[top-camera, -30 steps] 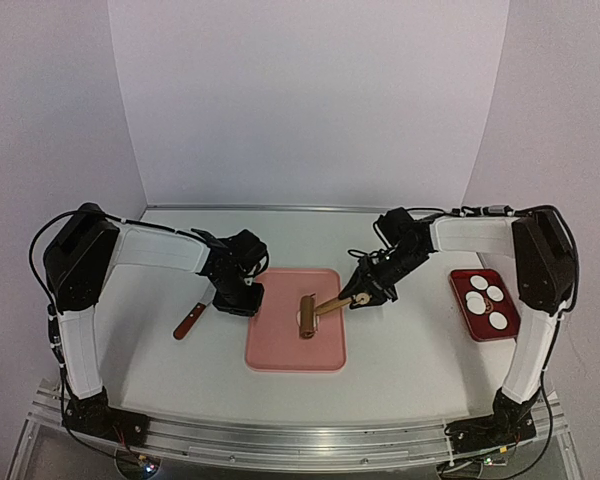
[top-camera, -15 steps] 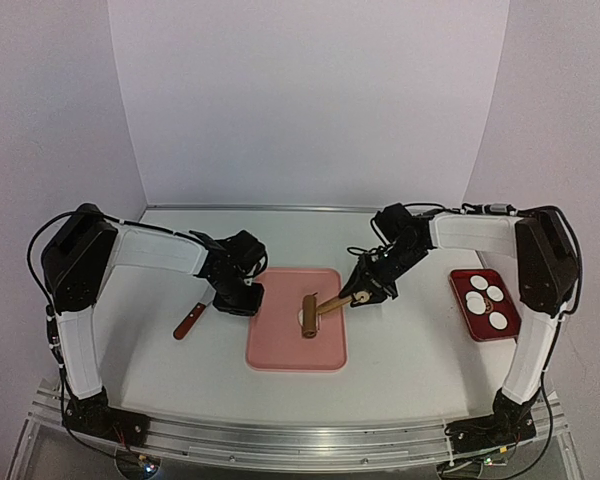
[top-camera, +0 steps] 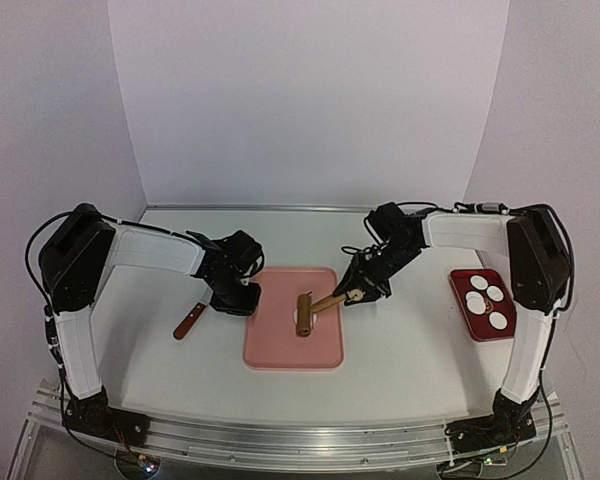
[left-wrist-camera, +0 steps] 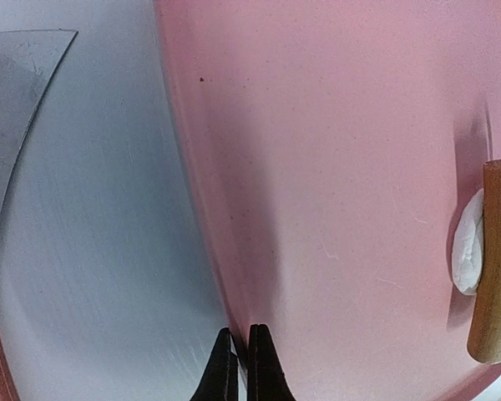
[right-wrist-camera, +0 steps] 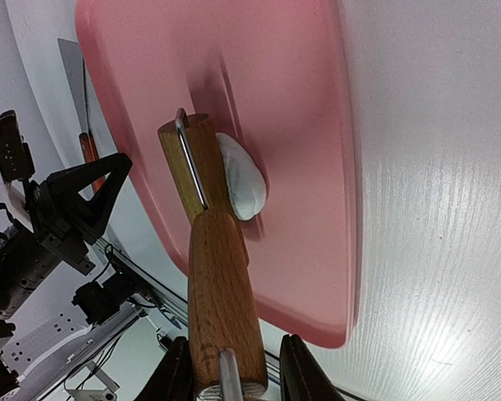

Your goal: Roll out the dumpling wrappers from the dough

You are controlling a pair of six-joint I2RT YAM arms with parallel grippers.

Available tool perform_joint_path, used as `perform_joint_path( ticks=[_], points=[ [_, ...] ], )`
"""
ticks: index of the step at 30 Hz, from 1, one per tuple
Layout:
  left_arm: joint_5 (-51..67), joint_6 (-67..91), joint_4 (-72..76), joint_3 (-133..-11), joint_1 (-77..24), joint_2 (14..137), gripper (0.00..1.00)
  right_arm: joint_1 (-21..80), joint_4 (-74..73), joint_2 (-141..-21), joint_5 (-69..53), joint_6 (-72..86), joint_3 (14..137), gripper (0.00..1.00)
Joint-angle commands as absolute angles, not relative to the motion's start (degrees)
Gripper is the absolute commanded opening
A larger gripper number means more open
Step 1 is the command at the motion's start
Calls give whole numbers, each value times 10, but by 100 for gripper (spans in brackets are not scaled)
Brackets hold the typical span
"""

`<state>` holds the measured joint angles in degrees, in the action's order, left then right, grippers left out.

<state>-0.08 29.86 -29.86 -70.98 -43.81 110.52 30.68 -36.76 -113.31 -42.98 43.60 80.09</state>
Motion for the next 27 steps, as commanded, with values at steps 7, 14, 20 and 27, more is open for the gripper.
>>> perform_joint_path(
  ticks=[7, 14, 20, 27],
  points=[
    [-13, 285, -320, -701, -430, 1086, 0, 309, -525, -1268, -97, 467, 761, 0],
    [-2, 278, -315, -706, -430, 1093, 0, 309, -526, -1288, -102, 462, 774, 0],
    [-2, 272, -312, -708, -430, 1098, 0, 313, -528, -1299, -103, 460, 786, 0],
    [18, 262, -309, -710, -430, 1100, 0, 324, -528, -1312, -106, 461, 804, 0]
  ],
)
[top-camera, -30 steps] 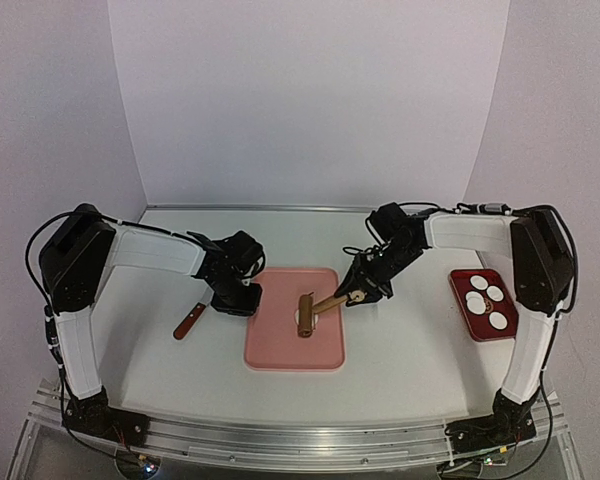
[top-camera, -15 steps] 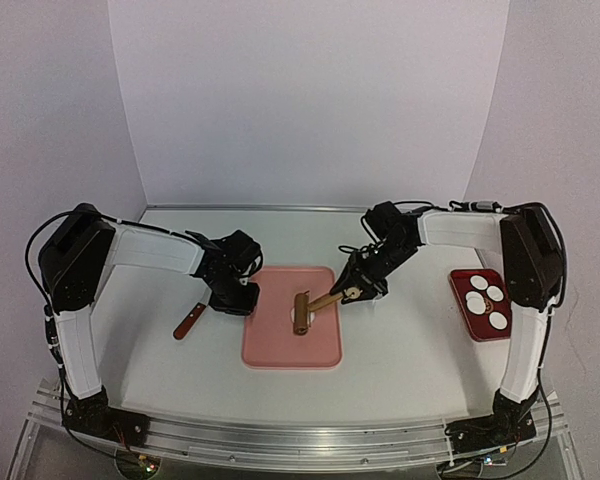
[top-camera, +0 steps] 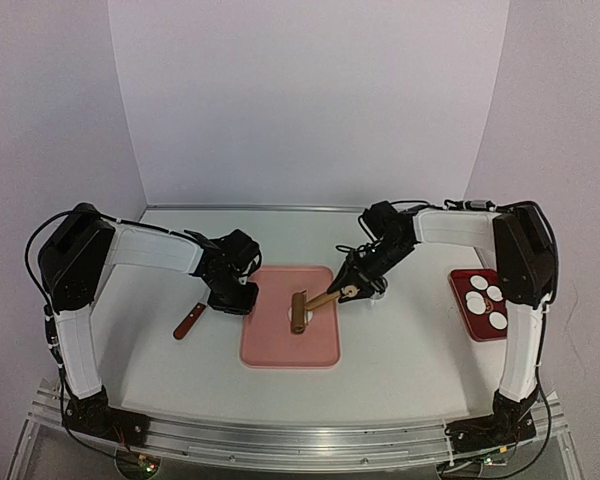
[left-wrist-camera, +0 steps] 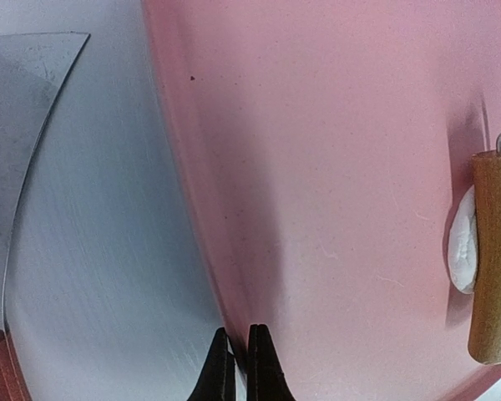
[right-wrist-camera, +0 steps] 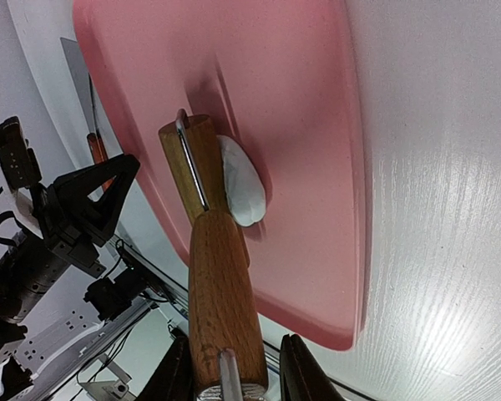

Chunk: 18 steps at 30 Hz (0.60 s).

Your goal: Roll out the dumpling wrappers from the dough

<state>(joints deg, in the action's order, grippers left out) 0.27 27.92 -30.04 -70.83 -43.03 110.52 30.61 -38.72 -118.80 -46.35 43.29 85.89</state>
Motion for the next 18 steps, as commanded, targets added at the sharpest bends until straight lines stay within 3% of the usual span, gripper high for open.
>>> perform_joint_path(
  ticks=[1, 10, 18],
  points=[
    [19, 260, -308, -709, -430, 1100, 0, 326, -528, -1313, -106, 461, 806, 0],
    [8, 257, -313, -704, -429, 1097, 0, 347, -529, -1311, -102, 456, 837, 0],
    [-16, 277, -323, -690, -422, 1077, 0, 350, -534, -1124, -135, 400, 867, 0]
  ],
)
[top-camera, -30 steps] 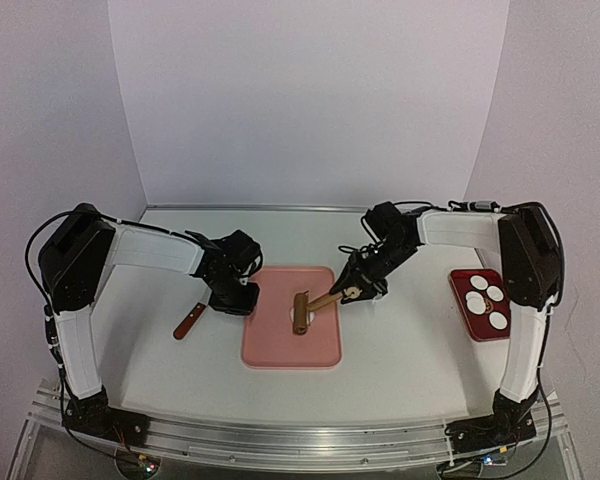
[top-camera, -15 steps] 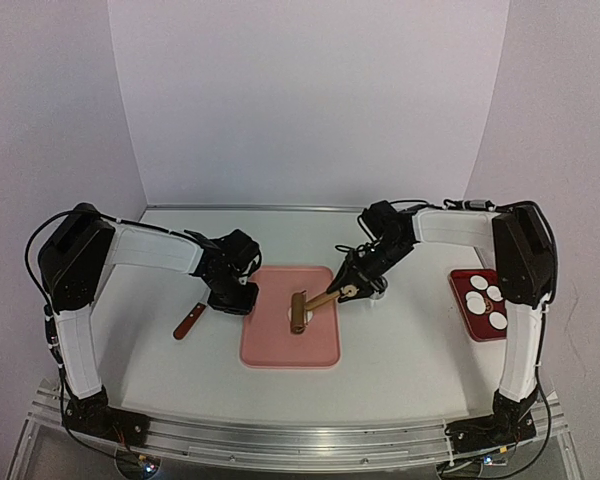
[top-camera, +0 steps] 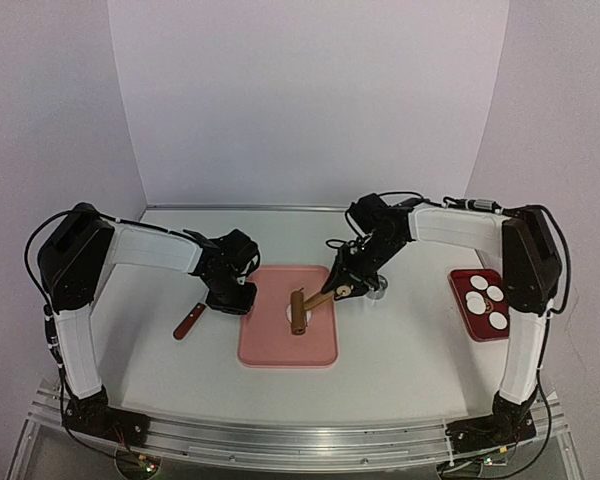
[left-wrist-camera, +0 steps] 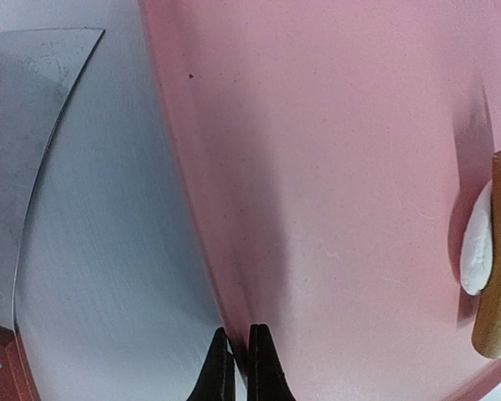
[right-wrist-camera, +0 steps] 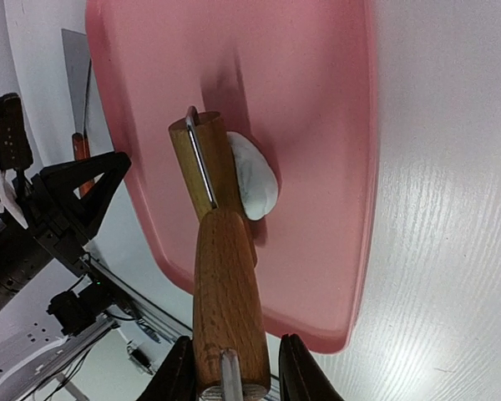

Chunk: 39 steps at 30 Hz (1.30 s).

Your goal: Roll out the dumpling wrappers from the dough

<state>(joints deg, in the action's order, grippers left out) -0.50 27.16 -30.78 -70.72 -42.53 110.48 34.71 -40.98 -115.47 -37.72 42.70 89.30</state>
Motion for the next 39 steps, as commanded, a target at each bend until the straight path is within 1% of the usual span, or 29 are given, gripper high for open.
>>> perform_joint_path(
  ticks=[1, 6, 10, 16, 21, 27, 29, 33, 39],
  points=[
    [-14, 277, -321, -690, -422, 1076, 0, 350, -531, -1103, -158, 395, 871, 0],
    [-5, 279, -318, -696, -422, 1074, 0, 352, -498, -1038, -295, 394, 881, 0],
    [-2, 277, -305, -692, -422, 1066, 0, 352, -492, -1009, -329, 396, 902, 0],
    [42, 257, -279, -680, -429, 1057, 0, 353, -490, -1009, -391, 358, 930, 0],
    [54, 226, -262, -680, -449, 1045, 0, 353, -494, -1012, -397, 316, 944, 0],
    [23, 232, -281, -700, -455, 1056, 0, 355, -551, -1011, -365, 242, 947, 0],
    [14, 265, -285, -701, -455, 1052, 4, 360, -575, -1007, -339, 198, 953, 0],
    [23, 348, -280, -691, -455, 1025, 21, 374, -635, -999, -286, 120, 992, 0],
    [61, 479, -236, -659, -456, 971, 39, 389, -669, -998, -213, 45, 1019, 0]
  ],
)
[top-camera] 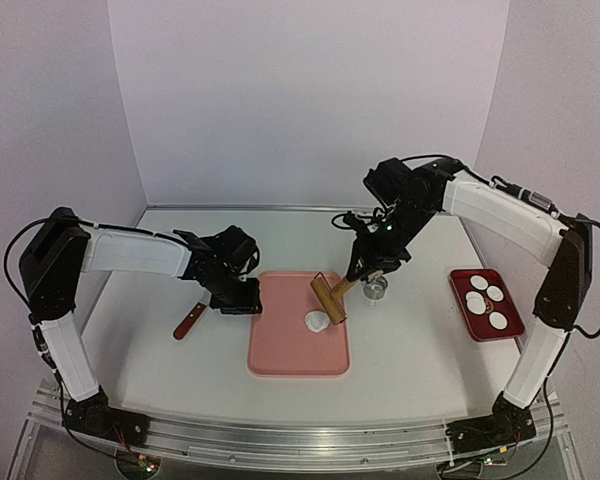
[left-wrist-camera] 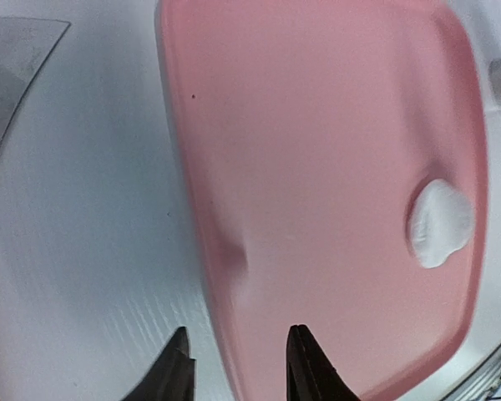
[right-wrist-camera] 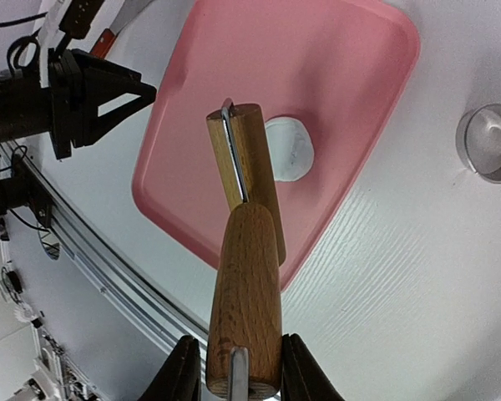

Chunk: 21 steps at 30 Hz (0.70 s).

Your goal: Roll out the dumpling wrappers from the dough

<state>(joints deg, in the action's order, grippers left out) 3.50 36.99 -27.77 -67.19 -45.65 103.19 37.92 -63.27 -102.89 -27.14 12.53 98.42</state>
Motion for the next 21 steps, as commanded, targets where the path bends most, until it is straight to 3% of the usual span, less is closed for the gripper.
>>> perform_joint_path(
  ticks=[1, 11, 21],
  points=[
    [65, 494, -228, -652, -456, 964, 42, 393, -672, -1003, -207, 40, 1023, 0],
    [25, 550, -335, -690, -472, 1003, 66, 462, -671, -1054, -86, -60, 1078, 0],
    [6, 565, -369, -685, -500, 1029, 59, 515, -667, -1102, -37, -87, 1111, 0]
  ],
)
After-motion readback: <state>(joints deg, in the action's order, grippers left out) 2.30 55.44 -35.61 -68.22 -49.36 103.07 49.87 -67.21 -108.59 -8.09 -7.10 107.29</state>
